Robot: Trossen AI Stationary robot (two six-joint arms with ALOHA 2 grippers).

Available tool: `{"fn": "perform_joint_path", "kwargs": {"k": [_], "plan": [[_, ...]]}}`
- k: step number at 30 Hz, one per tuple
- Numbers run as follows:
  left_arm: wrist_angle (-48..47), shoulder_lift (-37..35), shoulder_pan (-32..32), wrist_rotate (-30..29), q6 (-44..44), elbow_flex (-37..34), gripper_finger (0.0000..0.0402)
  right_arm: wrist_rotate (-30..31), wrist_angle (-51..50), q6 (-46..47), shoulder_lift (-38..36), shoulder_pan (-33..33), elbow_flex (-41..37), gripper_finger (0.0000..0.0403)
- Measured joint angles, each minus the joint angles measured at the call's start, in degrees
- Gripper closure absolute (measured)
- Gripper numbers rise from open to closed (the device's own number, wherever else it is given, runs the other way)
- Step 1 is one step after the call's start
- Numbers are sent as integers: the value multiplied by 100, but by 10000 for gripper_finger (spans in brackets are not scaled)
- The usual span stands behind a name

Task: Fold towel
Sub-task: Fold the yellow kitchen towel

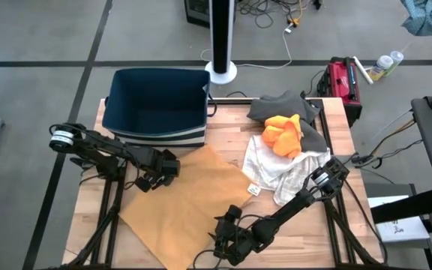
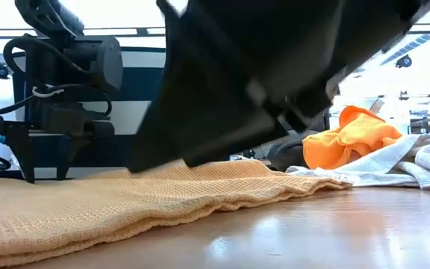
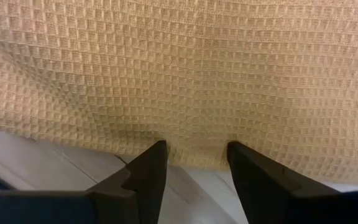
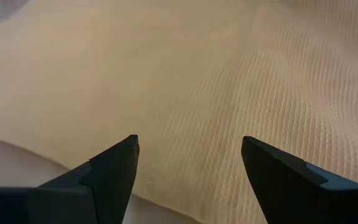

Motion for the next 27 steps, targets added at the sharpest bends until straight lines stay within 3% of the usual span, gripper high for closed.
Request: {"fn": "perform_joint_path", "kwargs": {"k": [6,16,27], "plan": [[74,18,0,-12,-50,56,256,-119,6,-25,193,-65,0,115],[659,29,11,-43,49,51,324,-122,-140,311,345,-264,69,126],[76,33,-32,148,-657,86,314,-638,-1256,544,142,-166,124,126]]}}
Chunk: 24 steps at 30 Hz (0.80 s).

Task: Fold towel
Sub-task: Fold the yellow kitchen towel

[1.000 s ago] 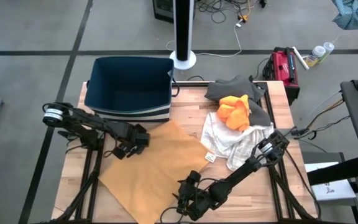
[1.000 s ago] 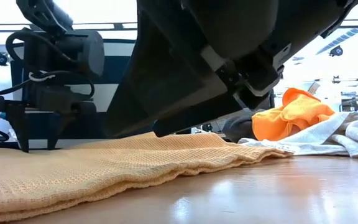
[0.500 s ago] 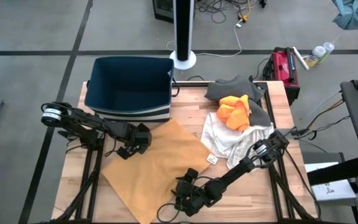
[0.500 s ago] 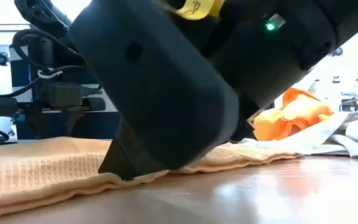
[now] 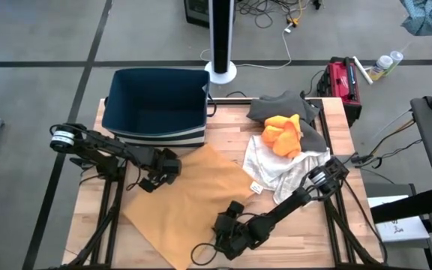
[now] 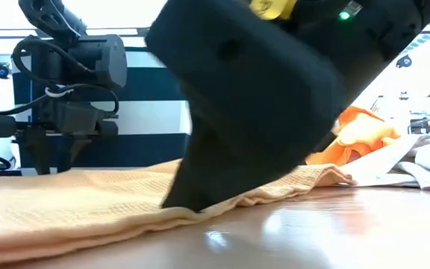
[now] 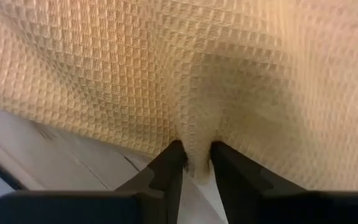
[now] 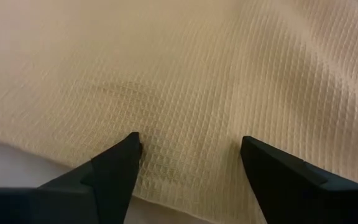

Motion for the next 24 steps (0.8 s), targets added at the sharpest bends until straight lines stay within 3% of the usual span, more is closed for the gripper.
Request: {"fn": "perform_joint_path", "kwargs": {"k": [11,18,24], "plan": [[-379,45,-476,411,-659,366,277,-233,-984,-703,-504,22,-50,129],[-501,28,-540,55,-294,933,255,12,-741,-626,-742,220,-94,132],[-279,15,-506,-210,152,516,250,380,-165,-226,-445,297,-258,128]]}}
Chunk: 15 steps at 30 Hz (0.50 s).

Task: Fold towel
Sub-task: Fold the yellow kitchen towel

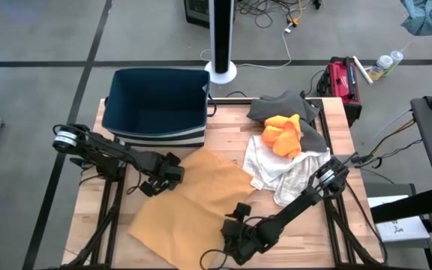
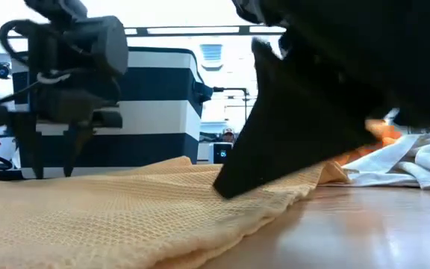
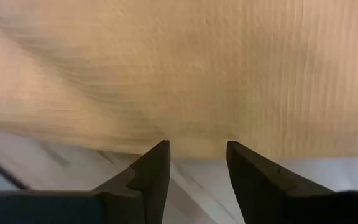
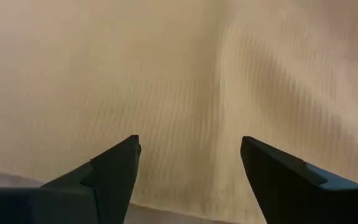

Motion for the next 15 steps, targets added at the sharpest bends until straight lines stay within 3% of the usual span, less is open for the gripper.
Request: {"fn": "perform_joint_path", "kwargs": {"k": [6,15], "plan": [[645,-65,4,-102,200,-583,255,238,94,277,294,-37,11,132],[458,-36,15,-27,5,-474,273,167,-64,518,203,-5,22,125]]}}
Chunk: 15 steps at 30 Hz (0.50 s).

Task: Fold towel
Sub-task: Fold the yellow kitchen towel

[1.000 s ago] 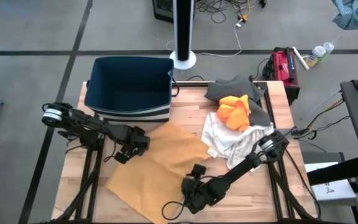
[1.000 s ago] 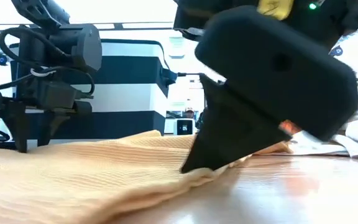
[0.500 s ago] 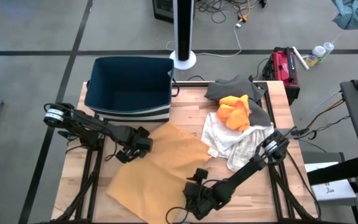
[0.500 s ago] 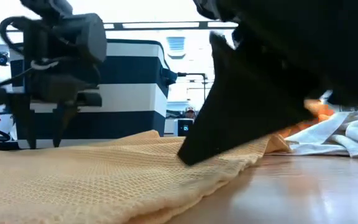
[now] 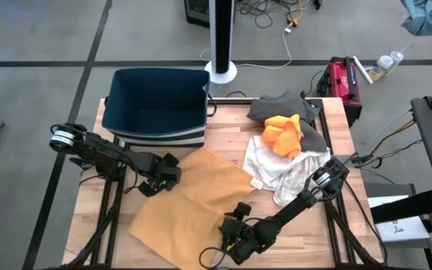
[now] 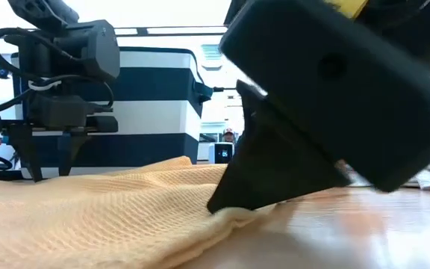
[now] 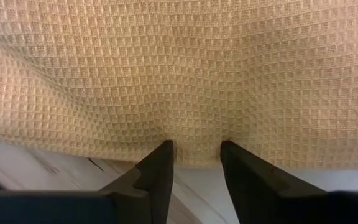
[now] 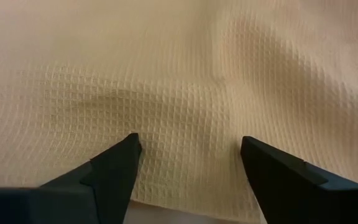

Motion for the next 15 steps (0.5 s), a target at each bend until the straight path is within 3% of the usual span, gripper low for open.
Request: {"fn": "perform_joint_path", "kwargs": {"k": [11,15], "plan": [[-13,-5,2,-39,110,60,253,386,180,572,7,25,-233,119],[292,-32,11,-57,246,-87,255,129,230,758,8,1,-357,130]]}}
